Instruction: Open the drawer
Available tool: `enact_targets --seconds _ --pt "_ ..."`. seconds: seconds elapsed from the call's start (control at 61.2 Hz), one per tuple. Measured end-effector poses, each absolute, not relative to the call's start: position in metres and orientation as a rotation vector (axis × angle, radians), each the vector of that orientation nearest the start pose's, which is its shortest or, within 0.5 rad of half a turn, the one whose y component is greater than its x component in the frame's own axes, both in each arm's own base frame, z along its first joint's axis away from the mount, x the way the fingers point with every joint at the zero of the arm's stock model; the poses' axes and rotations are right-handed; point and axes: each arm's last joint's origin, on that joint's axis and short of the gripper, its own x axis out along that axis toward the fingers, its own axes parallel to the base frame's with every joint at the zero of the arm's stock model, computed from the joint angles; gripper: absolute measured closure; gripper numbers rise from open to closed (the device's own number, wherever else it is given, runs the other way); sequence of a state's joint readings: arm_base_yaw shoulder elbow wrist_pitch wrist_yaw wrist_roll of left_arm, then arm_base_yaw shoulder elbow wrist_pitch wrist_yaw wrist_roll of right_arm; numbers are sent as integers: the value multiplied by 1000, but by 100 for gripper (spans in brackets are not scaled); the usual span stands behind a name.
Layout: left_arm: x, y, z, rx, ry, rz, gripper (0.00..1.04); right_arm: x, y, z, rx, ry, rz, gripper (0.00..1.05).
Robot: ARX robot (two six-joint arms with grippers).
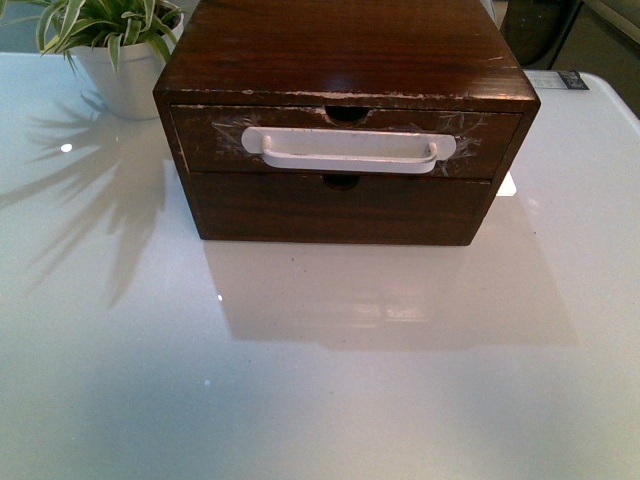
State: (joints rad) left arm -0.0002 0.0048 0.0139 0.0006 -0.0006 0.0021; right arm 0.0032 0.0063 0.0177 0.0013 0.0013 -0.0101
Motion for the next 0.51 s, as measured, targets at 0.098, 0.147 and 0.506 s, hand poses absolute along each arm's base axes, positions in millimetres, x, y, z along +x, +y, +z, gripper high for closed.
enact_targets --seconds 0.098,0.147,0.506 --pt "97 0 168 2 -10 0 8 97 0 169 -10 -13 2 9" --pt "97 0 168 2 -10 0 8 97 0 169 -10 -13 2 9" --pt "97 0 168 2 -10 0 8 97 0 169 -10 -13 2 9"
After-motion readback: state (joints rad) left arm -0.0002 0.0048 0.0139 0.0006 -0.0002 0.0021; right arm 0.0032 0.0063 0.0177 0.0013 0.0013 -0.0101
